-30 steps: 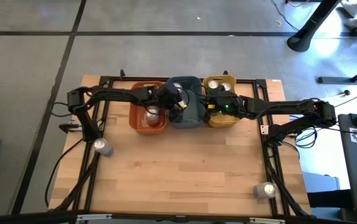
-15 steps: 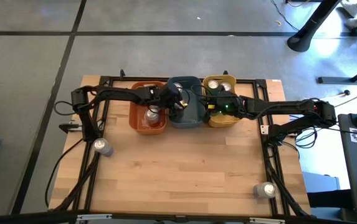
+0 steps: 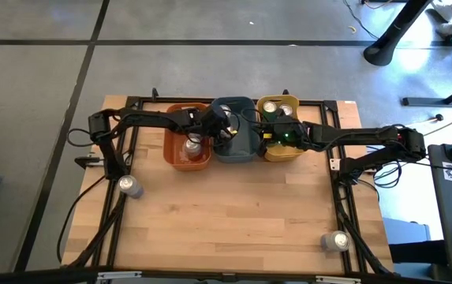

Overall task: Sort soda cans
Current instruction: Put the blue-white soda can into the blue bin

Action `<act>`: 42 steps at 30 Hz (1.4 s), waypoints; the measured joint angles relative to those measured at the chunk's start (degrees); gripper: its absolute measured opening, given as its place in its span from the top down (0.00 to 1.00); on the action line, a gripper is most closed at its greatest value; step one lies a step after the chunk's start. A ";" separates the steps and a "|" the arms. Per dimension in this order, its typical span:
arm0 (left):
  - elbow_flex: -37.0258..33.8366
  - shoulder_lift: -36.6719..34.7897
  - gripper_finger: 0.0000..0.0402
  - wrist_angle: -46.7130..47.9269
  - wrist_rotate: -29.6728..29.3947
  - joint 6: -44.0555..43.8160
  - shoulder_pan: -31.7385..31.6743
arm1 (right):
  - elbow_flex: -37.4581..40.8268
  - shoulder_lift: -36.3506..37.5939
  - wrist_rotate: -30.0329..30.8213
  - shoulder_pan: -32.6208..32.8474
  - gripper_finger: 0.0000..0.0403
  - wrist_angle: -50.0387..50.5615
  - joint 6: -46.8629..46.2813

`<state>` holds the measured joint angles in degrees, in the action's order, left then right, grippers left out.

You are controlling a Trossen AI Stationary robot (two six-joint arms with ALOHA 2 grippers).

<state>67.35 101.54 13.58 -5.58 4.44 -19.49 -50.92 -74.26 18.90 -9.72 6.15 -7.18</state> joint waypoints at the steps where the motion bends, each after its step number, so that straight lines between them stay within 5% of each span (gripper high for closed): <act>1: 0.04 -0.03 0.17 0.01 0.00 -0.12 0.00 | 0.00 0.00 0.00 0.00 0.98 0.00 0.00; 11: 0.15 -0.09 0.17 3.39 -0.52 -0.76 0.00 | 0.00 0.00 -0.02 0.00 0.98 0.07 0.00; 20: 0.15 -0.14 0.17 3.27 -9.68 -5.59 0.82 | 0.00 0.00 -0.03 0.00 0.98 0.04 -0.02; 42: 0.15 -0.14 0.17 3.80 -10.31 -4.12 0.74 | 0.02 0.00 -0.70 0.00 0.98 0.00 -0.66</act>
<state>67.51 101.41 17.37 -15.89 0.32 -18.74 -50.89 -74.26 18.20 -9.72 6.15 -7.84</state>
